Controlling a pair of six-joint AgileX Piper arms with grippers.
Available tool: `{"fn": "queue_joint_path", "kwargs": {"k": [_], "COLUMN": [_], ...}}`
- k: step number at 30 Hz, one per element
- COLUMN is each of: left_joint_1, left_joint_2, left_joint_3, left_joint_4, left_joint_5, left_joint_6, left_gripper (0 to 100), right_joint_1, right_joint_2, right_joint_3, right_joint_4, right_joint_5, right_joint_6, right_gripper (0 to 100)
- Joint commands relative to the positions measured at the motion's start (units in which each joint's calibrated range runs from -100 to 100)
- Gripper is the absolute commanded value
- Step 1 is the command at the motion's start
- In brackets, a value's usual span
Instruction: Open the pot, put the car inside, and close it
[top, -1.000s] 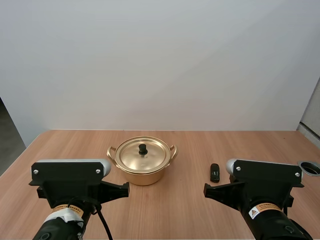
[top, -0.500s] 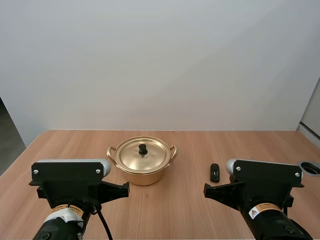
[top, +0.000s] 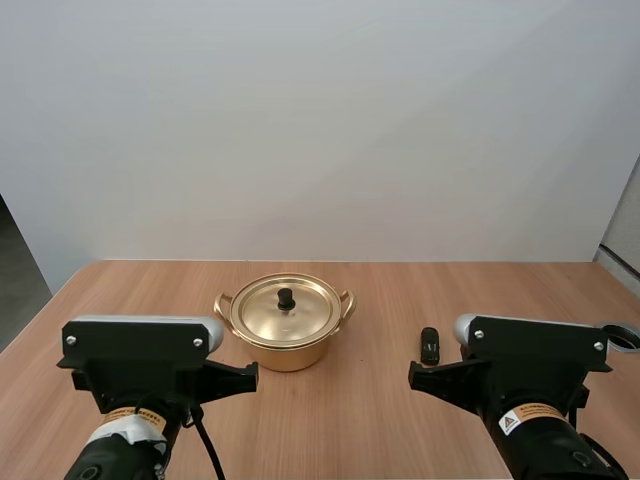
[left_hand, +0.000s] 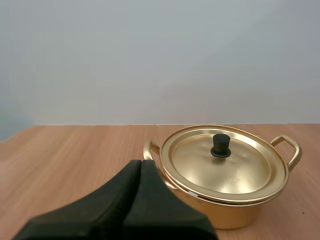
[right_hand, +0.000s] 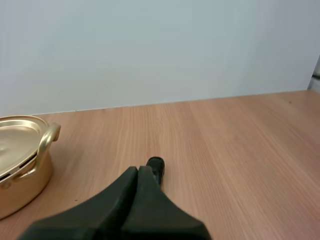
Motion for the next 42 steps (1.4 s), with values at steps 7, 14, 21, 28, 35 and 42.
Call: {"fn": "queue_joint_path", "kwargs": {"k": [7, 14, 21, 28, 35, 42], "left_joint_1": [0.03, 0.03, 0.03, -0.04, -0.04, -4.69], "left_joint_2": [7.57, 25.85, 34.93, 41.22, 60.86, 75.11], "left_joint_3": [-17.62, -35.07, -38.83, -39.54, -42.70, -52.90], "left_joint_4": [3.21, 3.30, 1.30, -16.94, -22.91, -22.53], "left_joint_5": [20.26, 39.05, 33.27, 26.94, 28.85, 35.15], "left_joint_6": [1.64, -2.27, -6.71, 28.39, 37.26, 37.36], "left_gripper": [0, 0, 0, 0, 0, 0], "right_joint_1": [0.04, 0.04, 0.04, 0.04, 0.04, 0.04], "right_joint_2": [4.64, 26.26, 42.50, 47.88, 52.00, 56.49], "right_joint_3": [-18.88, -38.06, -46.65, -46.91, -46.91, -46.91], "right_joint_4": [-4.69, -6.11, -5.10, -5.10, -5.79, -5.89], "right_joint_5": [9.02, 34.58, 53.24, 37.17, 22.96, 22.16], "right_joint_6": [-3.41, -3.32, -3.32, -4.80, -4.80, -9.48], "right_gripper": [0, 0, 0, 0, 0, 12]}}
